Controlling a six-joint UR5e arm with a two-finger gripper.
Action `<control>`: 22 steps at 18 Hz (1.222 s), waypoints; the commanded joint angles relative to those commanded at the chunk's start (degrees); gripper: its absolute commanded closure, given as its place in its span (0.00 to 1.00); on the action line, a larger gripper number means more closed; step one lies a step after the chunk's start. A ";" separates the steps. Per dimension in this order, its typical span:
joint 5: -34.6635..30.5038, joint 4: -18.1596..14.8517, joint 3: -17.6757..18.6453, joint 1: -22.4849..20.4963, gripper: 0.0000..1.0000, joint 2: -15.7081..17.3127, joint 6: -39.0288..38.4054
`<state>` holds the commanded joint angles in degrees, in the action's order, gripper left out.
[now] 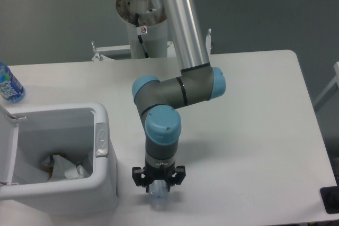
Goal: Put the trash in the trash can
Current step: 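Carry the bottle over the white bin and lower it inside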
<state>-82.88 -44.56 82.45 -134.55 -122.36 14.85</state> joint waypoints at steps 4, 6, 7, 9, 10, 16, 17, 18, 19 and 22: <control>6.23 5.17 -4.12 -2.82 0.37 3.61 -3.41; 6.68 5.89 -7.29 -2.83 0.37 4.49 -6.14; 6.77 5.89 -9.04 -2.74 0.37 4.93 -6.50; 8.52 5.98 -12.47 -2.56 0.37 5.55 -7.46; 9.05 5.98 -13.79 -2.48 0.37 5.99 -7.73; 9.32 5.98 -15.65 3.05 0.37 10.38 -7.13; 9.32 6.07 -16.00 3.58 0.38 10.56 -7.12; 9.32 6.68 -16.35 4.46 0.38 10.65 -7.21; 9.32 7.81 -16.44 6.04 0.38 10.65 -7.21; 9.23 8.70 -16.09 8.68 0.38 10.91 -7.21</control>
<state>-73.65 -35.86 66.36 -125.87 -111.45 7.65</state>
